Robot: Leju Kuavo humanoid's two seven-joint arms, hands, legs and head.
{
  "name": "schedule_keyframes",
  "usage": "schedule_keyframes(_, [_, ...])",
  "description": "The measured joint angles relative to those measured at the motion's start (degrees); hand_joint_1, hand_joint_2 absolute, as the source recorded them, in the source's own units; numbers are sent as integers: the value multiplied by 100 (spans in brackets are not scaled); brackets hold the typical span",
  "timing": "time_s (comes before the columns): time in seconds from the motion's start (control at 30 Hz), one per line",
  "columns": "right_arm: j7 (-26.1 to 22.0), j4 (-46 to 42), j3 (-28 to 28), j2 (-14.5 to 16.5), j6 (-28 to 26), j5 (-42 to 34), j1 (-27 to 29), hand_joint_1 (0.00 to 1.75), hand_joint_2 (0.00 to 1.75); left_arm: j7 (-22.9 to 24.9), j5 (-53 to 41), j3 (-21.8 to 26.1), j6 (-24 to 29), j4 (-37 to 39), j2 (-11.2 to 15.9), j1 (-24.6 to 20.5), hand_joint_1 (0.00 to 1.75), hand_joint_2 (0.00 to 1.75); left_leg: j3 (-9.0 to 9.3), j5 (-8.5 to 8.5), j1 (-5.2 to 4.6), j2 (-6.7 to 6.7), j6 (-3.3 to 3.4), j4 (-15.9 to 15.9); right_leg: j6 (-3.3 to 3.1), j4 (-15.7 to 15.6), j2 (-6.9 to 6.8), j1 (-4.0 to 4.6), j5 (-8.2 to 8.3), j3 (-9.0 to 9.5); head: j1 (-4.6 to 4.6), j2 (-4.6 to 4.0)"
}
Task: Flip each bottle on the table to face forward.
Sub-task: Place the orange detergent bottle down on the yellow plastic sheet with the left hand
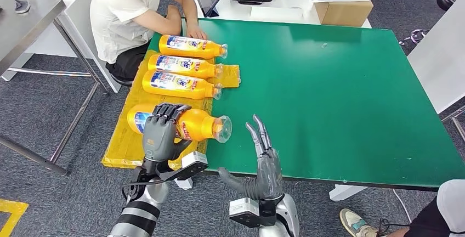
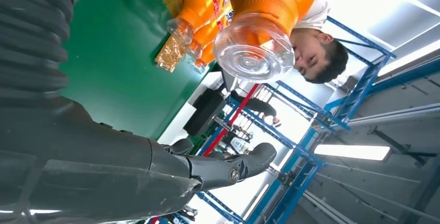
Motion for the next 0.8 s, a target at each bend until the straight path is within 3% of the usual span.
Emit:
schedule_keyframes(0.13, [0, 32, 96, -25, 116, -146, -69, 0, 175, 917, -897, -179, -84, 474, 26, -279, 175, 175, 0, 1, -1, -14, 1, 0, 0, -1, -7, -1, 0, 2, 1, 0])
schedule_keyframes(0.3, [0, 99, 270, -64, 303, -333, -178, 0, 175, 1896, -1092, -919, -846, 1376, 184, -793, 171, 175, 0, 7, -1, -15, 1, 0, 2, 1, -7, 0, 4, 5, 0, 0])
schedule_keyframes(0.43, [0, 150, 372, -80, 446, -443, -232, 0, 175, 2172, -736, -1327, -1328, 1889, 298, -1144, 167, 175, 0, 9, 0, -15, 0, 0, 2, 2, -7, 1, 4, 5, 0, 0])
schedule_keyframes(0.6, [0, 218, 502, -89, 474, -608, -277, 0, 175, 2292, -62, -1513, -1787, 2353, 357, -1514, 163, 175, -5, 8, 1, -15, 0, 0, 2, 3, -8, 1, 3, 2, 0, 0])
schedule_keyframes(0.8, [0, 250, 693, -118, 352, -805, -373, 0, 175, 2543, 111, -1700, -2126, 2935, 422, -1932, 162, 175, -5, 9, 1, -16, 0, 0, 2, 3, -8, 0, 3, 5, 0, 0])
